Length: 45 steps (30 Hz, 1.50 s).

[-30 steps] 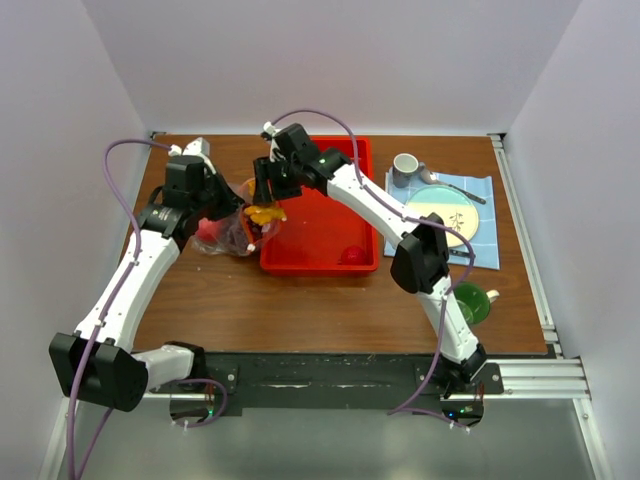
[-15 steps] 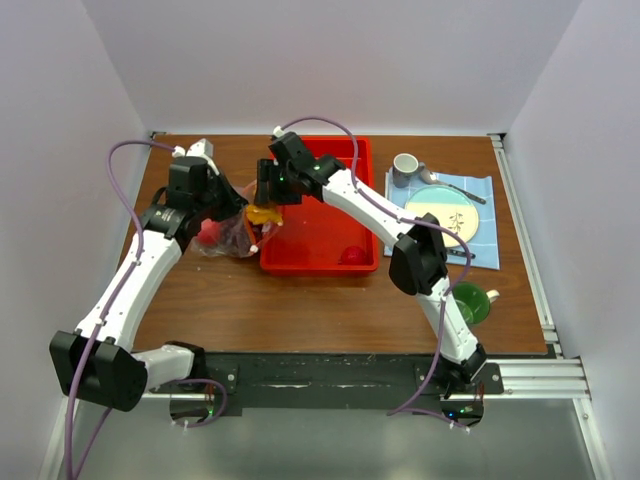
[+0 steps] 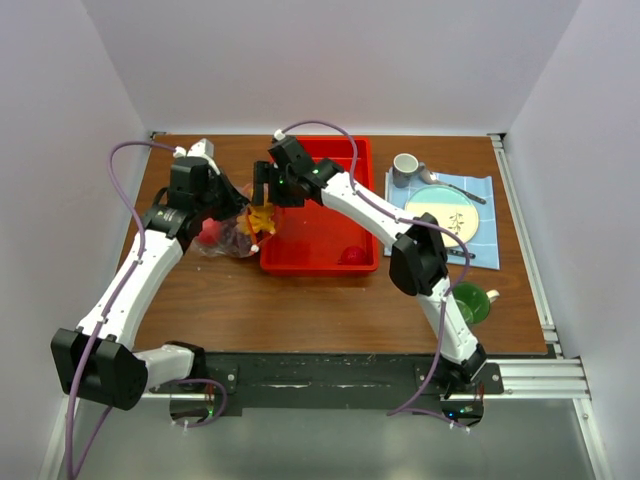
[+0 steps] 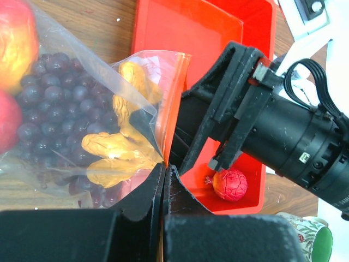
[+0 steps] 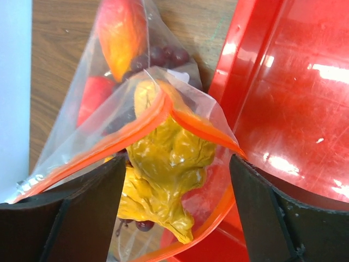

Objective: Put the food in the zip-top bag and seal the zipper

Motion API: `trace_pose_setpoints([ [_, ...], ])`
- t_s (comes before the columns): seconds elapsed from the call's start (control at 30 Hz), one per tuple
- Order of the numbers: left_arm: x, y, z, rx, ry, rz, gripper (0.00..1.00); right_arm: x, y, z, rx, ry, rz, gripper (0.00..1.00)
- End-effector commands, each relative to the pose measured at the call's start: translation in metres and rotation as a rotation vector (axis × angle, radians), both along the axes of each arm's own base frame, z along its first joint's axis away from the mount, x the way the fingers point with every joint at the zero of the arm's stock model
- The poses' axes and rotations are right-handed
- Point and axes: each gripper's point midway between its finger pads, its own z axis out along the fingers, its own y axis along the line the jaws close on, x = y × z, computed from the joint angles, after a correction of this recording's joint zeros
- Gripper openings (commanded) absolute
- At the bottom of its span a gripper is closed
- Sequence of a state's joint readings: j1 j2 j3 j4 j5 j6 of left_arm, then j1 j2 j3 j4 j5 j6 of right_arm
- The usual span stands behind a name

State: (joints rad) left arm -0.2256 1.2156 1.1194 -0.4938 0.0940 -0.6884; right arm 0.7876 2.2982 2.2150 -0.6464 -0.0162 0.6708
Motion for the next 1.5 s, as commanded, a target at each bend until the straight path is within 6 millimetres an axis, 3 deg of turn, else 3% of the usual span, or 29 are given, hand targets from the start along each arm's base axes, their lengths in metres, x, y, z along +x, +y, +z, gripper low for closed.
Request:
trace_pose_setpoints([
  [0.0,0.006,-0.007,0.015,-0.028,-0.055,-0.014,0.00,-0.006,-0.011,0.072,0.050,-0.142,-0.005,0.79],
  [0.07,0.006,-0.006,0.017,-0.024,-0.057,-0.004,0.00,-0.010,-0.021,0.085,0.026,-0.178,-0.012,0.78],
  [0.27,0.011,-0.003,0.020,-0.014,-0.069,0.008,0.00,-0.023,-0.051,0.085,-0.072,-0.209,-0.030,0.78],
  [0.3,0.012,-0.003,0.020,-0.013,-0.068,0.009,0.00,-0.023,-0.060,0.094,-0.083,-0.232,-0.052,0.78],
  [0.4,0.013,-0.003,0.020,-0.011,-0.069,0.008,0.00,-0.028,-0.085,0.088,-0.180,-0.239,-0.075,0.79],
  [0.47,0.015,-0.003,0.021,-0.009,-0.071,0.010,0.00,-0.036,-0.106,0.066,-0.275,-0.207,-0.086,0.79],
  [0.53,0.015,-0.003,0.020,-0.006,-0.069,0.008,0.00,-0.045,-0.128,0.059,-0.338,-0.191,-0.108,0.80],
  [0.57,0.015,-0.002,0.021,-0.006,-0.072,0.009,0.00,-0.050,-0.140,0.039,-0.382,-0.156,-0.110,0.80],
  [0.63,0.016,-0.003,0.020,-0.004,-0.071,0.005,0.00,-0.059,-0.157,0.032,-0.409,-0.129,-0.130,0.80],
  [0.67,0.016,-0.004,0.020,-0.006,-0.069,0.003,0.00,-0.067,-0.168,0.015,-0.450,-0.100,-0.129,0.80],
  [0.87,0.016,-0.006,0.015,-0.008,-0.060,-0.007,0.00,-0.086,-0.205,-0.012,-0.556,-0.041,-0.186,0.80],
  [1.07,0.017,-0.005,0.015,-0.006,-0.062,-0.009,0.00,-0.097,-0.218,-0.036,-0.606,0.005,-0.194,0.83],
  [1.47,0.018,-0.005,0.012,-0.006,-0.056,-0.009,0.00,-0.099,-0.204,-0.067,-0.590,0.088,-0.142,0.83],
])
